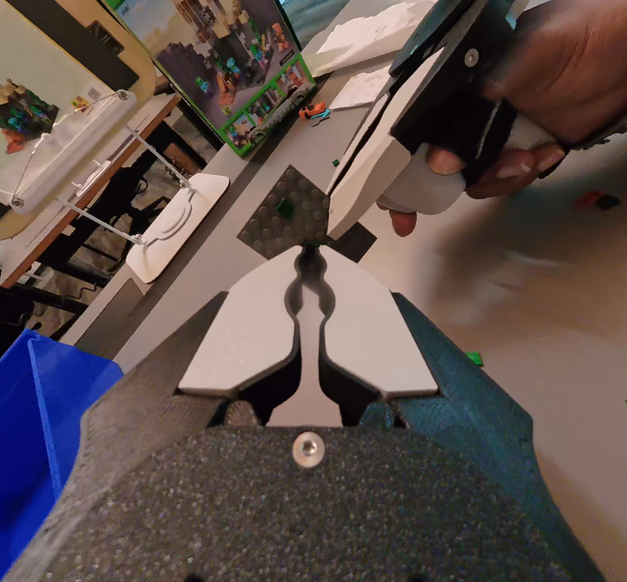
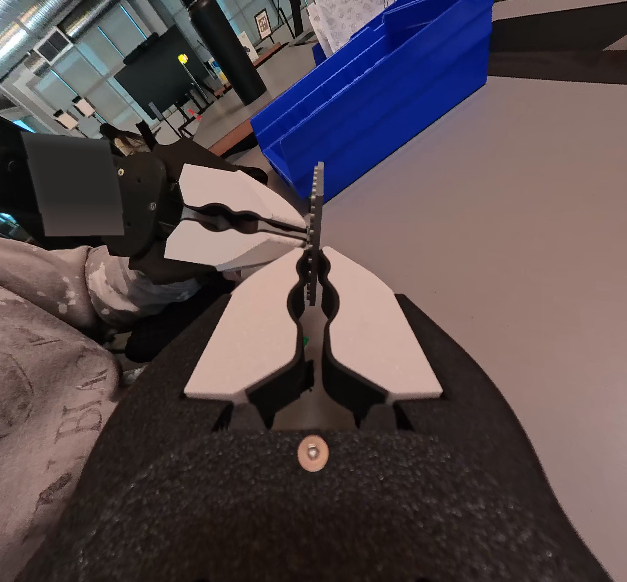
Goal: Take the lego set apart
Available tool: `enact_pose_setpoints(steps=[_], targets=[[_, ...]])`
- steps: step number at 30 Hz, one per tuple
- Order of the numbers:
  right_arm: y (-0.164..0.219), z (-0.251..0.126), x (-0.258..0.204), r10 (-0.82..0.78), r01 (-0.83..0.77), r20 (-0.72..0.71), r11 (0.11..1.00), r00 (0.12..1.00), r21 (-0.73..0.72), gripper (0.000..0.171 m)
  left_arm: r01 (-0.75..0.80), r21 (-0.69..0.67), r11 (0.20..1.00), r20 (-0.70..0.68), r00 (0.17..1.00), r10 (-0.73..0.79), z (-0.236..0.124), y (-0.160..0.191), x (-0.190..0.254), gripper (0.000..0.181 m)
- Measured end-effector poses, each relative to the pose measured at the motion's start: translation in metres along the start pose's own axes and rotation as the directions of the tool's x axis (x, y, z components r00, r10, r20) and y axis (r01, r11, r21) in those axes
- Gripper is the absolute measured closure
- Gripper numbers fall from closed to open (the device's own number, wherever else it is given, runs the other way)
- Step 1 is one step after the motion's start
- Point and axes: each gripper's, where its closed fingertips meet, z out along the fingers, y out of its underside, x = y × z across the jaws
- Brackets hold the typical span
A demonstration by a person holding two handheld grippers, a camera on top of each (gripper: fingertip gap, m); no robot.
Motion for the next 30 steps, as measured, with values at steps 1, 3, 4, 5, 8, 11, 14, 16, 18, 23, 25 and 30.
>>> enact_pose_setpoints(steps=[1,3,4,5,8,11,14,16,18,23,25,30], targets=[[0.0,0.0,0.0,-0.001,0.001,-0.002,1.0,1.0,0.001,0.167,0.002,0.001,1.0,0.002,1.0,-0.002,0.0,0.0,0.0,0.177],[0.0,0.001,0.0,0.002,-0.002,-0.015,1.0,1.0,0.0,0.167,0.009,-0.007,1.0,-0.004,1.0,-0.009,0.001,0.001,0.002,0.172],[0.001,0.001,0.0,0.01,-0.011,-0.016,1.0,1.0,-0.002,0.166,0.008,-0.014,1.0,0.004,1.0,-0.008,0.002,0.003,0.001,0.172],[0.001,0.002,0.0,0.014,-0.014,-0.017,1.0,1.0,-0.004,0.166,0.002,-0.018,1.0,0.017,1.0,-0.001,0.003,0.003,0.0,0.172],[0.003,0.003,-0.002,-0.004,0.004,-0.027,1.0,1.0,-0.014,0.165,0.009,-0.016,1.0,0.027,1.0,-0.008,0.004,0.004,-0.001,0.174],[0.005,0.003,-0.004,-0.051,0.051,-0.026,0.998,0.998,-0.03,0.165,0.013,-0.008,1.0,0.009,1.0,-0.013,0.003,0.004,0.0,0.174],[0.009,0.002,-0.008,-0.125,0.123,-0.014,0.99,0.992,-0.069,0.164,-0.006,-0.003,1.0,-0.014,1.0,0.006,0.001,0.004,0.004,0.174],[0.013,0.002,-0.008,-0.179,0.178,-0.006,0.978,0.984,-0.106,0.164,-0.004,-0.007,1.0,-0.034,0.999,0.004,0.0,0.007,0.007,0.174],[0.018,0.001,-0.009,-0.238,0.237,0.009,0.962,0.971,-0.135,0.163,-0.016,-0.01,1.0,-0.06,0.998,0.016,0.0,0.008,0.011,0.174],[0.021,-0.004,-0.015,-0.347,0.353,0.068,0.924,0.935,-0.145,0.163,-0.021,0.03,0.999,-0.098,0.995,0.024,-0.001,0.004,0.019,0.174],[0.027,-0.005,-0.015,-0.384,0.393,0.084,0.904,0.92,-0.167,0.163,-0.03,0.023,0.999,-0.129,0.991,0.033,0.0,0.007,0.025,0.175],[0.028,-0.008,-0.021,-0.376,0.395,0.138,0.907,0.916,-0.15,0.161,-0.026,0.05,0.998,-0.166,0.986,0.034,-0.003,0.005,0.029,0.174]])
